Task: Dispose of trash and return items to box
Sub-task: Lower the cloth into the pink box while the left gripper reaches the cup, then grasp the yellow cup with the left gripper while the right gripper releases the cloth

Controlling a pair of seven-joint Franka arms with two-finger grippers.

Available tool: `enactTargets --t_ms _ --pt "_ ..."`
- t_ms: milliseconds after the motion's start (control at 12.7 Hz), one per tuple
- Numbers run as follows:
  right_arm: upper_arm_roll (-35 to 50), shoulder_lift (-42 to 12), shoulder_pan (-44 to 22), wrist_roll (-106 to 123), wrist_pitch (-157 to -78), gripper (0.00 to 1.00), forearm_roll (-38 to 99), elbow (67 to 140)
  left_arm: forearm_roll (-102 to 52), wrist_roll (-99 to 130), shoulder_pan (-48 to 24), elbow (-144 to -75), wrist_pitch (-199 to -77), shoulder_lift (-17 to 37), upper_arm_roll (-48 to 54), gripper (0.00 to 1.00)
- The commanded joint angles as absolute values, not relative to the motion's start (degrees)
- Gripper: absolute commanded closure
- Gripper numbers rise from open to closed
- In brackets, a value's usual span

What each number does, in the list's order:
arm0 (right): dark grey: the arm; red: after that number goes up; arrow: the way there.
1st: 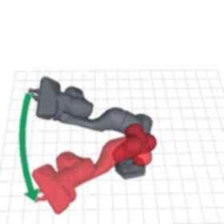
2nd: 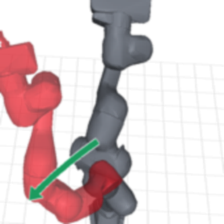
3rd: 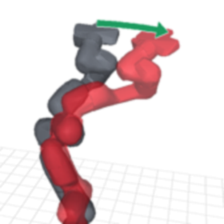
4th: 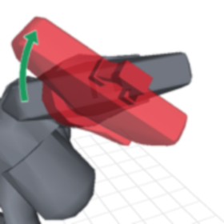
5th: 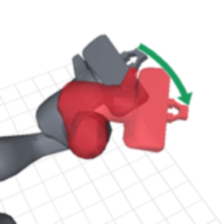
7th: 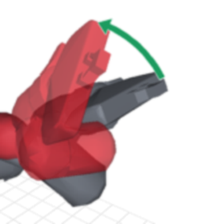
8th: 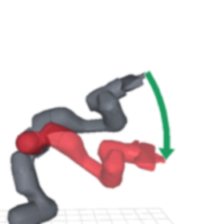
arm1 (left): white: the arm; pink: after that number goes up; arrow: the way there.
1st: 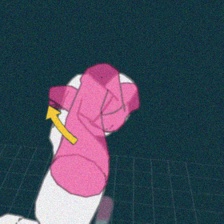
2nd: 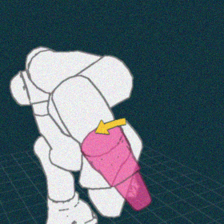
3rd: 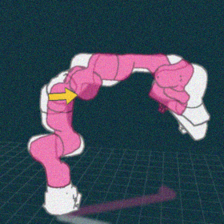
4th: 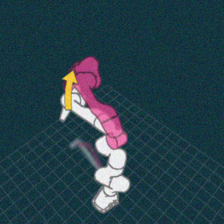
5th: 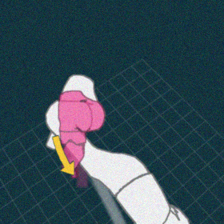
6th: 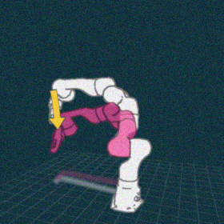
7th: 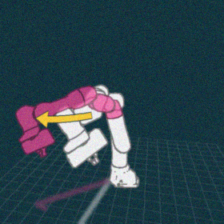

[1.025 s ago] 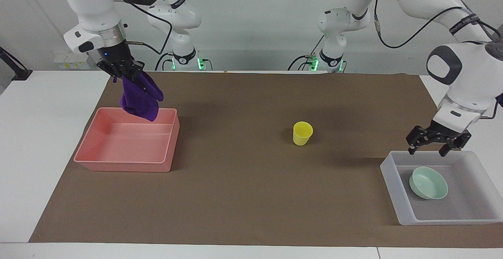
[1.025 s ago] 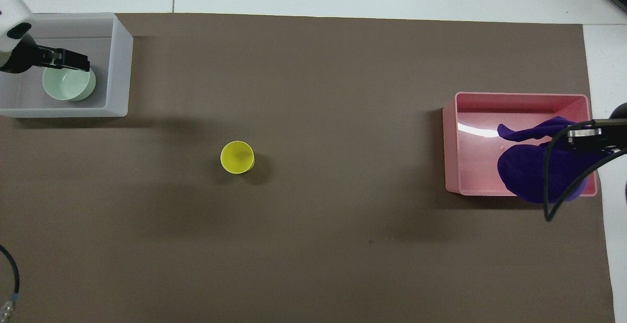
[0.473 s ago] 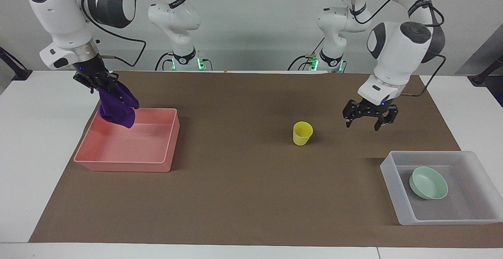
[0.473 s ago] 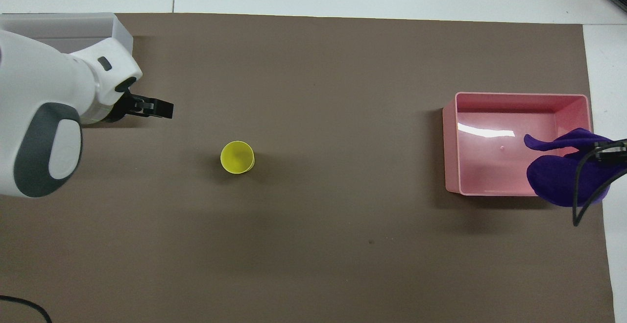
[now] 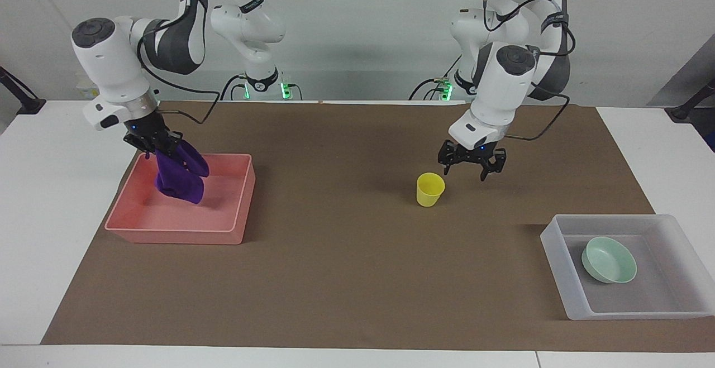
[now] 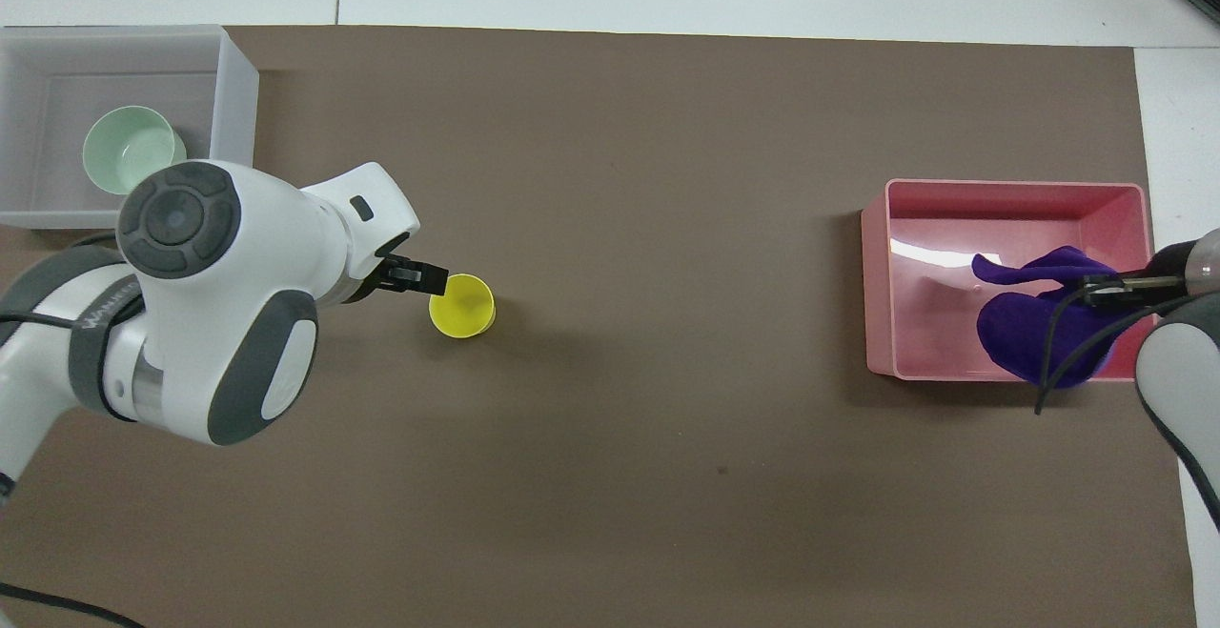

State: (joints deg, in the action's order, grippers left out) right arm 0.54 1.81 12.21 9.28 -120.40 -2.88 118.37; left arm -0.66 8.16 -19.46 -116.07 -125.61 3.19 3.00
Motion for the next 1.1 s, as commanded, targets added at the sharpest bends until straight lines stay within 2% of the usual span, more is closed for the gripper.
enactTargets --t_ms 0,158,473,631,710,788,946,1025 --pt "0.88 -1.48 13.01 9.05 -125.40 1.00 -1.67 120.31 0.53 10.02 -20.92 -123.56 -133.66 1.14 2.02 0.00" --pt "0.97 -2.10 12.75 8.79 -128.22 1.00 -1.67 122.86 0.53 9.67 -20.92 -125.15 -136.04 1.76 2.11 0.00" --pt "0.97 -4.57 12.74 8.79 -128.67 1.00 -1.58 123.92 0.44 9.58 -21.09 -125.59 -139.48 4.65 2.11 0.00" --pt "0.97 -4.75 12.74 8.61 -133.04 1.00 -1.58 126.46 0.44 9.84 -22.14 -126.12 -141.58 6.15 2.11 0.00" --pt "0.97 -4.92 12.74 8.61 -133.85 0.91 -1.58 126.91 0.44 9.93 -22.15 -126.65 -141.77 6.07 2.11 0.00" --pt "0.97 -5.10 12.66 8.61 -133.86 0.73 -1.58 126.91 0.44 10.19 -22.24 -126.91 -141.85 6.24 2.20 0.03" --pt "0.97 -5.10 12.48 8.26 -133.77 0.44 -1.58 126.74 0.44 11.33 -23.29 -127.44 -142.90 6.94 2.20 0.33" --pt "1.05 -5.10 12.39 8.17 -133.77 0.24 -1.58 126.48 0.44 11.34 -23.29 -127.44 -142.91 6.94 2.20 0.58"
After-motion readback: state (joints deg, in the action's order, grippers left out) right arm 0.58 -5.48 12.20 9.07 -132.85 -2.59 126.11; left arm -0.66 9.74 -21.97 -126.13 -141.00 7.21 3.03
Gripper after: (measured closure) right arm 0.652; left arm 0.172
